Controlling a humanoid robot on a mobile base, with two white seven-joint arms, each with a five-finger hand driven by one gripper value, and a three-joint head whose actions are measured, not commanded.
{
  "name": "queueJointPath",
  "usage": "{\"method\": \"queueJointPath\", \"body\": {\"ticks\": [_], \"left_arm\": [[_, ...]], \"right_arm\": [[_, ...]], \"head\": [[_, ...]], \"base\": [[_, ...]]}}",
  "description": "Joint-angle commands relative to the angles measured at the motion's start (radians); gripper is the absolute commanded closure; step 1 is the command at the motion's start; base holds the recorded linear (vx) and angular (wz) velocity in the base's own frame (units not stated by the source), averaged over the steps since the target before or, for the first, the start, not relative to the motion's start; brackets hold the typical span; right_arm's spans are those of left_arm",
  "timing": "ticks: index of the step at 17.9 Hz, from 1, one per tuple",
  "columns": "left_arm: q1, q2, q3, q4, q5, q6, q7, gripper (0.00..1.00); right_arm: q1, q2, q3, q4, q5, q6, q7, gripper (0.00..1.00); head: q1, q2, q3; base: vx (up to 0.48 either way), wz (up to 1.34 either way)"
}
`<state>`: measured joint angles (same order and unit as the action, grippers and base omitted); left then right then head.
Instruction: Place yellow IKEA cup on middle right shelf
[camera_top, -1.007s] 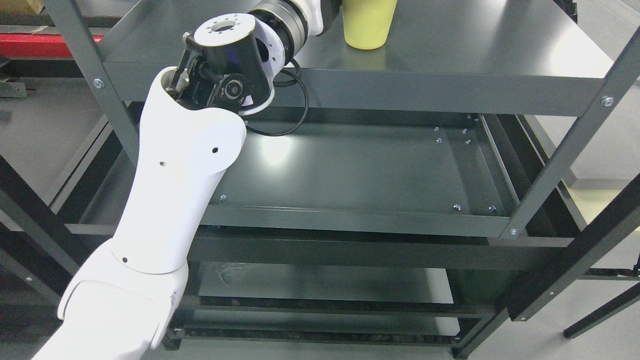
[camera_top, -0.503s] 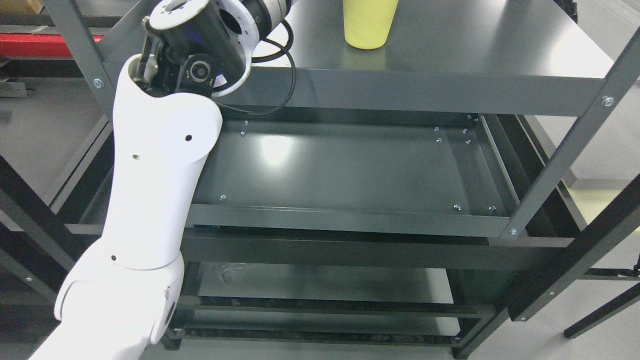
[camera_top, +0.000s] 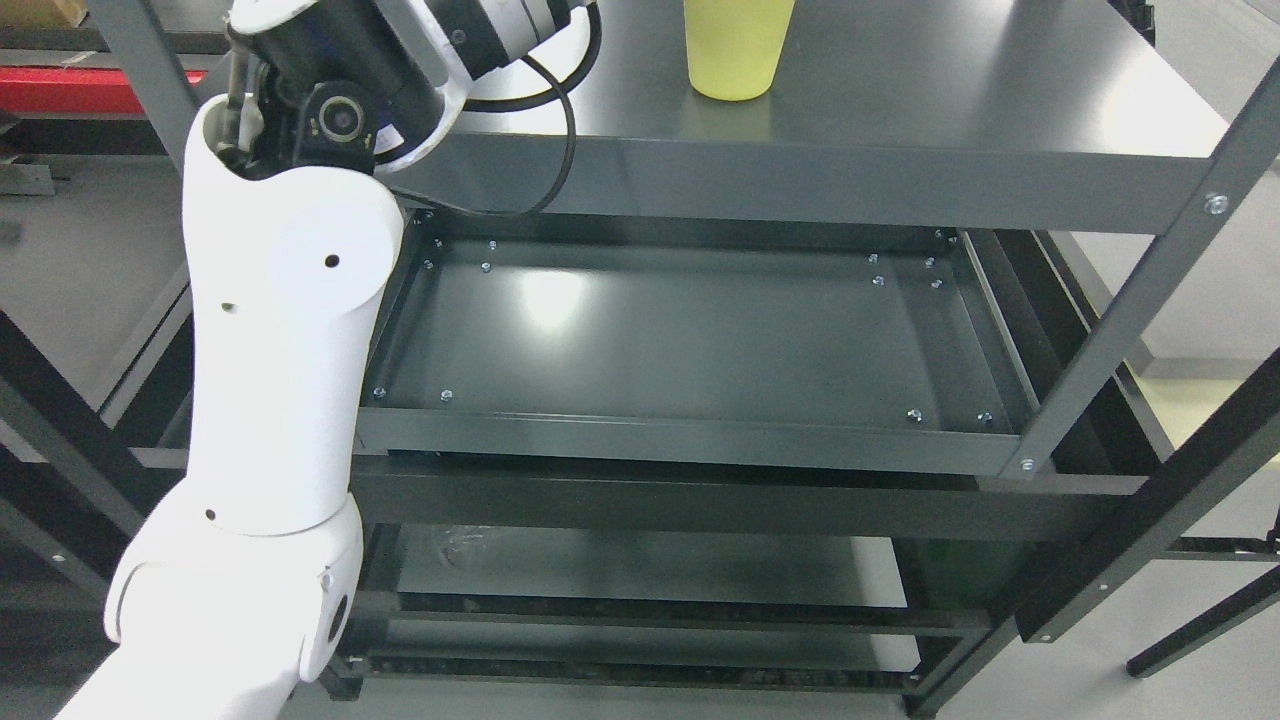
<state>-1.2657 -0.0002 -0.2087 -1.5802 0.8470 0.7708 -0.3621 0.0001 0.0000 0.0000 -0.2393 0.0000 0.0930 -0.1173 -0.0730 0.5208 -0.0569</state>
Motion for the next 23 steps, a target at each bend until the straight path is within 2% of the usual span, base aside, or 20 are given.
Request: {"method": "queueJointPath", "body": {"ticks": [1,3,6,9,12,15,18,20,23], "left_arm": [[0.037,0.018,0.002,-0.057,0.05,0.123,-0.165,0.01],[0.049,0.018,-0.029,-0.06,0.052,0.172,-0.34,0.01],[0.086,0.018,-0.081,-0.084,0.052,0.203,-0.498,0.01],[0.126,0.018,-0.133,-0.11,0.053,0.209,-0.543,0.01],[0.236,0.069,-0.256,-0.124,0.05,0.211,-0.561,0.01],[0.351,0.106,-0.302,-0.113,0.037,0.205,-0.561,0.01],[0.465,0.108,-0.304,-0.083,-0.083,0.196,-0.56,0.01],[0.534,0.106,-0.299,-0.049,-0.184,0.126,-0.552,0.01],[0.6,0.097,-0.288,0.072,-0.354,-0.193,-0.516,0.01]], "right_arm": [[0.014,-0.017,0.017,0.0,-0.025,0.001,0.001,0.01],[0.014,-0.017,0.017,0.0,-0.025,0.001,0.001,0.01],[0.014,-0.017,0.017,0.0,-0.025,0.001,0.001,0.0],[0.014,-0.017,0.017,0.0,-0.025,0.001,0.001,0.01],[0.014,-0.017,0.017,0.0,-0.025,0.001,0.001,0.01],[0.014,-0.017,0.017,0.0,-0.025,0.001,0.001,0.01],[0.014,-0.017,0.017,0.0,-0.025,0.001,0.001,0.01],[0.014,-0.017,0.017,0.0,-0.025,0.001,0.001,0.01],[0.014,-0.017,0.017,0.0,-0.025,0.001,0.001,0.01]], "head": [[0.0,0.0,0.0],[0.0,0.0,0.0],[0.0,0.0,0.0],[0.0,0.0,0.0],[0.0,0.0,0.0],[0.0,0.0,0.0],[0.0,0.0,0.0],[0.0,0.0,0.0],[0.0,0.0,0.0]], "base": [[0.0,0.0],[0.0,0.0],[0.0,0.0],[0.0,0.0],[0.0,0.0],[0.0,0.0],[0.0,0.0],[0.0,0.0],[0.0,0.0]]}}
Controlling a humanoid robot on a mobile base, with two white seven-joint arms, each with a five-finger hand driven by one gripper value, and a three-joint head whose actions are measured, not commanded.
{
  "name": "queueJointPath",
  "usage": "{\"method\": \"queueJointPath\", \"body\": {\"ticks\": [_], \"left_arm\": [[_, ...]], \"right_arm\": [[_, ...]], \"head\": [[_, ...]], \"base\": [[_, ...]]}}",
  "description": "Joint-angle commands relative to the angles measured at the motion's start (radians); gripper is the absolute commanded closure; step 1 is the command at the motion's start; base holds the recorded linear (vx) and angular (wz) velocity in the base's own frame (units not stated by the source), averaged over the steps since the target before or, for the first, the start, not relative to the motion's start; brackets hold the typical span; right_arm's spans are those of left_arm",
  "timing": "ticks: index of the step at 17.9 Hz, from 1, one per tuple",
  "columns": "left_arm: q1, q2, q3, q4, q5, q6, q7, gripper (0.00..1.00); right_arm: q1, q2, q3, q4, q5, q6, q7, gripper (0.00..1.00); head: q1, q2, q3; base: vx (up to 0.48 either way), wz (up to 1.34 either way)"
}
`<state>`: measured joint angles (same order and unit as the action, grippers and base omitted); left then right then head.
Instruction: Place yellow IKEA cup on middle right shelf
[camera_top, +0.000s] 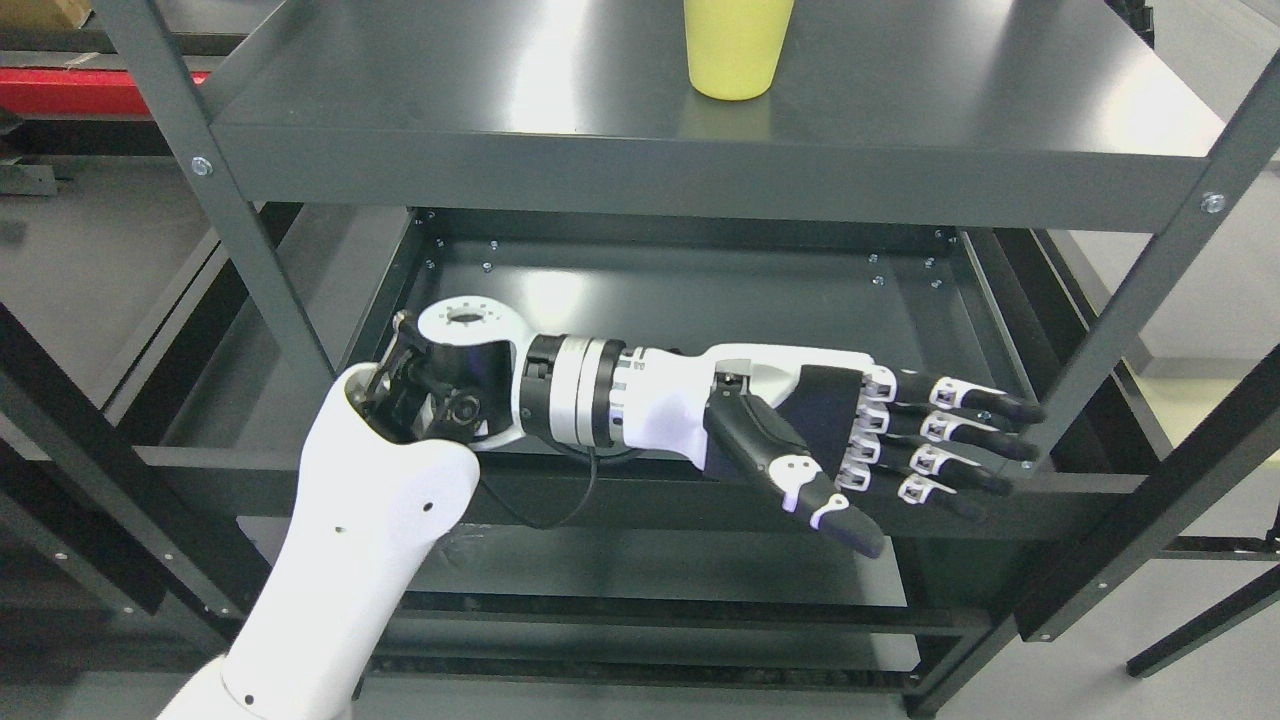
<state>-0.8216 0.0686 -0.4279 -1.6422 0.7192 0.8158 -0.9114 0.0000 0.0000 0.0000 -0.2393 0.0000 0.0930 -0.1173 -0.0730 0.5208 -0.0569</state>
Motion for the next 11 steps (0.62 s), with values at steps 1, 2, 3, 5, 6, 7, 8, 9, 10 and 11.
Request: {"method": "queueJointPath", "body": {"ticks": [1,2,3,5,6,7,8,9,10,11], "left_arm": [[0.159,0.019,-0.055,0.207,-0.28,-0.367,0.093,0.01],[0.159,0.002,-0.028,0.266,-0.318,-0.465,0.171,0.01],[0.159,-0.01,0.01,0.295,-0.351,-0.518,0.243,0.01],[0.168,-0.051,0.151,0.324,-0.482,-0.555,0.459,0.01],[0.188,-0.051,0.22,0.323,-0.532,-0.558,0.518,0.01],[0.196,-0.051,0.254,0.32,-0.558,-0.572,0.534,0.01],[0.202,-0.051,0.268,0.32,-0.581,-0.601,0.542,0.01],[0.216,-0.051,0.287,0.32,-0.619,-0.659,0.546,0.01],[0.223,-0.051,0.305,0.321,-0.659,-0.729,0.546,0.01],[0.249,-0.051,0.311,0.321,-0.711,-0.824,0.551,0.01]], "right_arm": [[0.014,-0.017,0.017,0.0,-0.025,0.001,0.001,0.01],[0.014,-0.017,0.017,0.0,-0.025,0.001,0.001,0.01],[0.014,-0.017,0.017,0.0,-0.025,0.001,0.001,0.01],[0.014,-0.017,0.017,0.0,-0.025,0.001,0.001,0.01],[0.014,-0.017,0.017,0.0,-0.025,0.001,0.001,0.01],[0.014,-0.017,0.017,0.0,-0.025,0.001,0.001,0.01],[0.014,-0.017,0.017,0.0,-0.025,0.001,0.001,0.01],[0.014,-0.017,0.017,0.0,-0.025,0.001,0.001,0.01],[0.014,-0.017,0.017,0.0,-0.025,0.001,0.001,0.01],[0.014,-0.017,0.017,0.0,-0.025,0.001,0.001,0.01]], "head": [[0.0,0.0,0.0],[0.0,0.0,0.0],[0.0,0.0,0.0],[0.0,0.0,0.0],[0.0,0.0,0.0],[0.0,0.0,0.0],[0.0,0.0,0.0],[0.0,0.0,0.0],[0.0,0.0,0.0],[0.0,0.0,0.0]], "base": [[0.0,0.0],[0.0,0.0],[0.0,0.0],[0.0,0.0],[0.0,0.0],[-0.003,-0.01],[-0.003,-0.01],[0.004,-0.01],[0.004,-0.01],[0.0,0.0]]}}
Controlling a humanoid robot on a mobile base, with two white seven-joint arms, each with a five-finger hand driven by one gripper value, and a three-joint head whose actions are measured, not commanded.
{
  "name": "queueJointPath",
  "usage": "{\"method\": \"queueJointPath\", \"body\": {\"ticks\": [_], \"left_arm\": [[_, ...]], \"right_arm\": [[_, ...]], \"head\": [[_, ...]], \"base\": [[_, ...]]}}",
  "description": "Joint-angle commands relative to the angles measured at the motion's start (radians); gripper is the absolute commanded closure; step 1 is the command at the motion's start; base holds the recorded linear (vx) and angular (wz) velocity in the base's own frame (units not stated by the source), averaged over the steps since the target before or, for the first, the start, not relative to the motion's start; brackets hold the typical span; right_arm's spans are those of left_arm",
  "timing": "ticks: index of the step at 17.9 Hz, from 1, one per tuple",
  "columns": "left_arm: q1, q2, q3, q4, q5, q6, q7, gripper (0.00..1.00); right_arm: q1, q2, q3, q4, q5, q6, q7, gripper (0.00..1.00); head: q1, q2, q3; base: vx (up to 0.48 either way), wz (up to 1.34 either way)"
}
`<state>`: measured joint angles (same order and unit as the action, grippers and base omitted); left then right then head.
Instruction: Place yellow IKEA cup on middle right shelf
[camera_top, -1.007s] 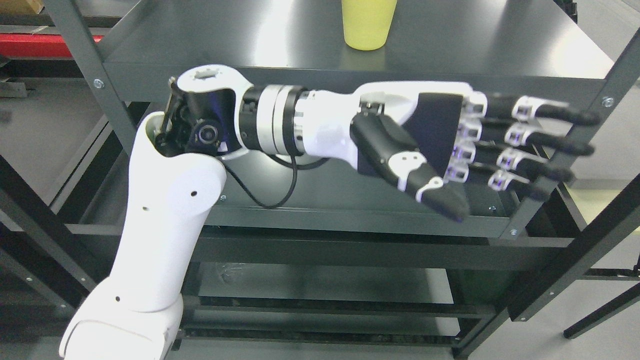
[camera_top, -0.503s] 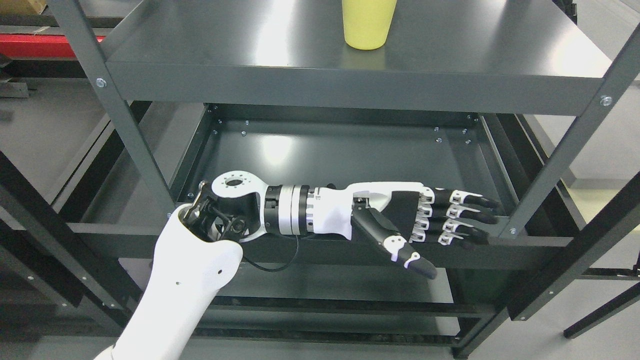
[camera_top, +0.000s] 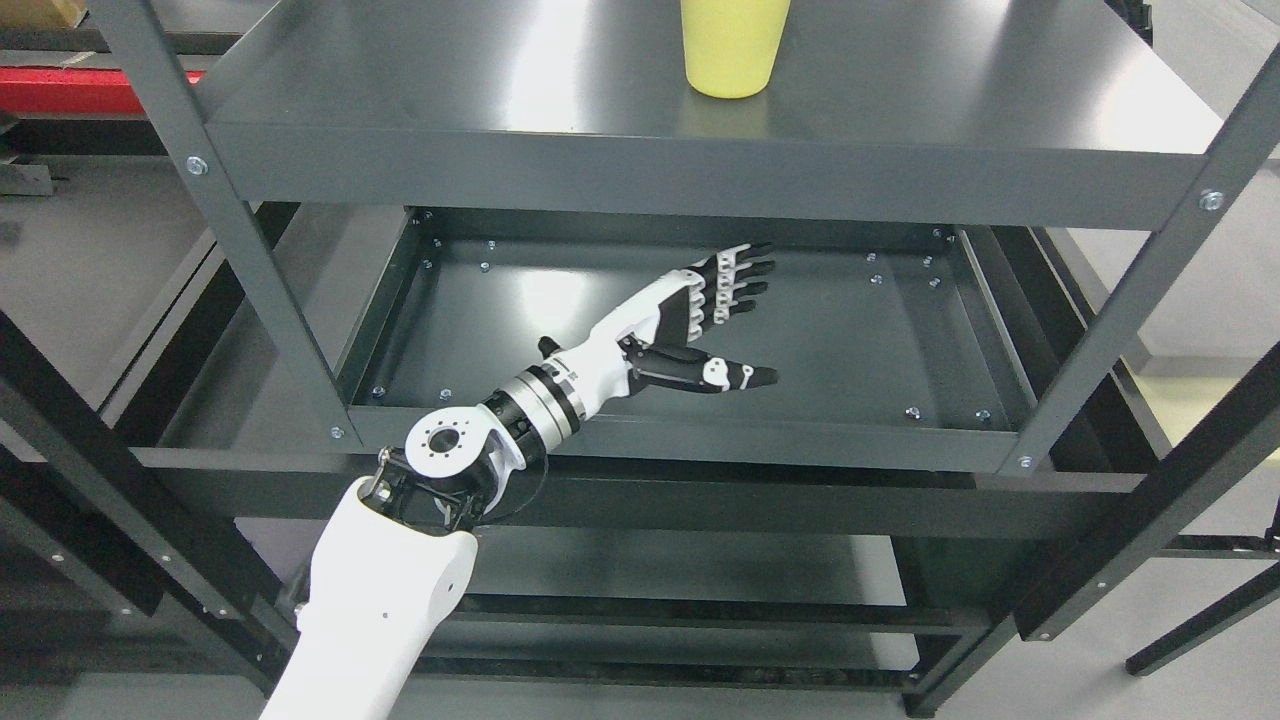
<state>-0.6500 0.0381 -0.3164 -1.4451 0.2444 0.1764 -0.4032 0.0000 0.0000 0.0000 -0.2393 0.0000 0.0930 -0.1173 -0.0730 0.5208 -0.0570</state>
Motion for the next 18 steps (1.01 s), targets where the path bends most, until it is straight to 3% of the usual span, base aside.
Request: {"method": "queueJointPath", "body": {"ticks": [1,4,7,18], "left_arm": [[0.111,-0.021,0.207,0.118,-0.273,-0.233,0.053,0.01],[0.177,-0.021,0.237,0.097,-0.306,-0.226,0.153,0.01],[0.231,-0.021,0.249,0.097,-0.306,-0.203,0.378,0.01],[0.214,-0.021,0.169,0.068,-0.258,-0.196,0.382,0.01]], "right_arm": [[0.014,-0.017,0.017,0.0,-0.025,0.001,0.001,0.01],[0.014,-0.017,0.017,-0.002,-0.025,0.001,0.001,0.01],[0.014,-0.017,0.017,0.0,-0.025,0.001,0.001,0.01],[0.014,-0.017,0.017,0.0,-0.025,0.001,0.001,0.01]], "head": [[0.0,0.0,0.0],[0.0,0.0,0.0],[0.0,0.0,0.0],[0.0,0.0,0.0]], "base": [[0.0,0.0],[0.0,0.0],[0.0,0.0],[0.0,0.0]]}}
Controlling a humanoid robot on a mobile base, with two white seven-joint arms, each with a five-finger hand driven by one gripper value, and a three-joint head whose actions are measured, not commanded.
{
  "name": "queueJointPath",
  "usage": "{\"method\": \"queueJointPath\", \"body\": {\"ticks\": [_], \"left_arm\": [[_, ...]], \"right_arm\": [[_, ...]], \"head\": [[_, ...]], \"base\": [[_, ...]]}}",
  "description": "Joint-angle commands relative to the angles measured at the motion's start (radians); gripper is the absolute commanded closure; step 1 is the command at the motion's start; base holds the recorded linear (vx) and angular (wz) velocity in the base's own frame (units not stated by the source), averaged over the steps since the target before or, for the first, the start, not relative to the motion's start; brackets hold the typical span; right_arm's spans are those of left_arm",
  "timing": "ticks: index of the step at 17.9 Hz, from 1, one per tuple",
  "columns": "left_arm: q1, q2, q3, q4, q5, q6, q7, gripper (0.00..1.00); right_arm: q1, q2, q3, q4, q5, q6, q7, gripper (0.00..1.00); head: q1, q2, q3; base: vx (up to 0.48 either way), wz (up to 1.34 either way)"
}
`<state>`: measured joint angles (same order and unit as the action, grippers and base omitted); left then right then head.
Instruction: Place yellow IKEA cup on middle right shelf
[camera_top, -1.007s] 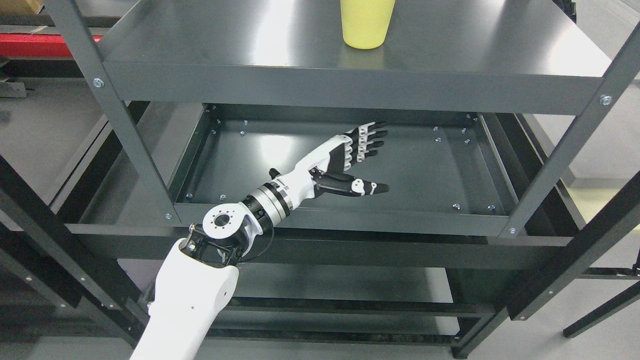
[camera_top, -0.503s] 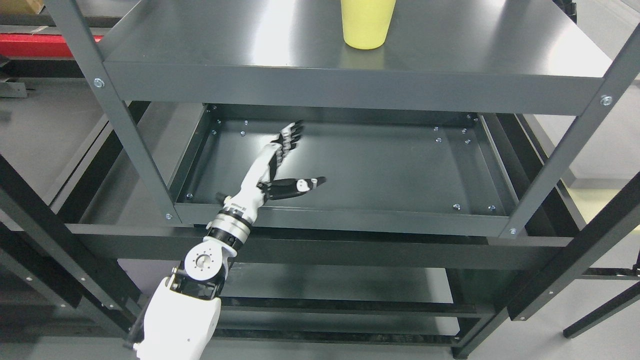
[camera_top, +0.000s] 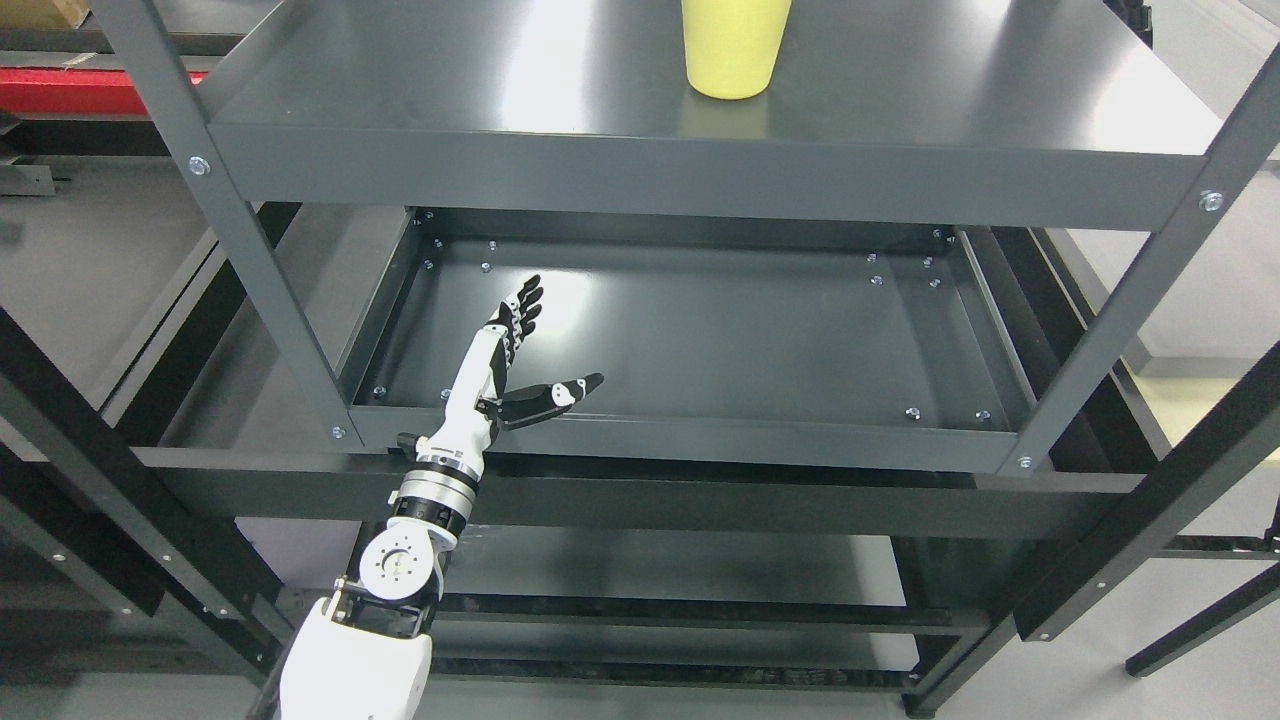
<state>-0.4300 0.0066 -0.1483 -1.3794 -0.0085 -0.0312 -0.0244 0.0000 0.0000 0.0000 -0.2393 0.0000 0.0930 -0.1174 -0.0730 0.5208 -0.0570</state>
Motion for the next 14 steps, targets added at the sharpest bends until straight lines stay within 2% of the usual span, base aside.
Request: {"method": "queueJointPath", "body": {"ticks": [1,14], "left_arm": [[-0.012,0.011,0.006,0.002,-0.005,0.011,0.003,0.01],[-0.019,0.011,0.018,0.0,-0.004,0.016,0.004,0.01]], "right_arm": [[0.014,-0.017,0.017,0.0,-0.025,0.001,0.001,0.01],[0.014,-0.017,0.017,0.0,-0.025,0.001,0.001,0.01]], "head": [[0.0,0.0,0.0],[0.0,0.0,0.0]], "base": [[0.0,0.0],[0.0,0.0]]}}
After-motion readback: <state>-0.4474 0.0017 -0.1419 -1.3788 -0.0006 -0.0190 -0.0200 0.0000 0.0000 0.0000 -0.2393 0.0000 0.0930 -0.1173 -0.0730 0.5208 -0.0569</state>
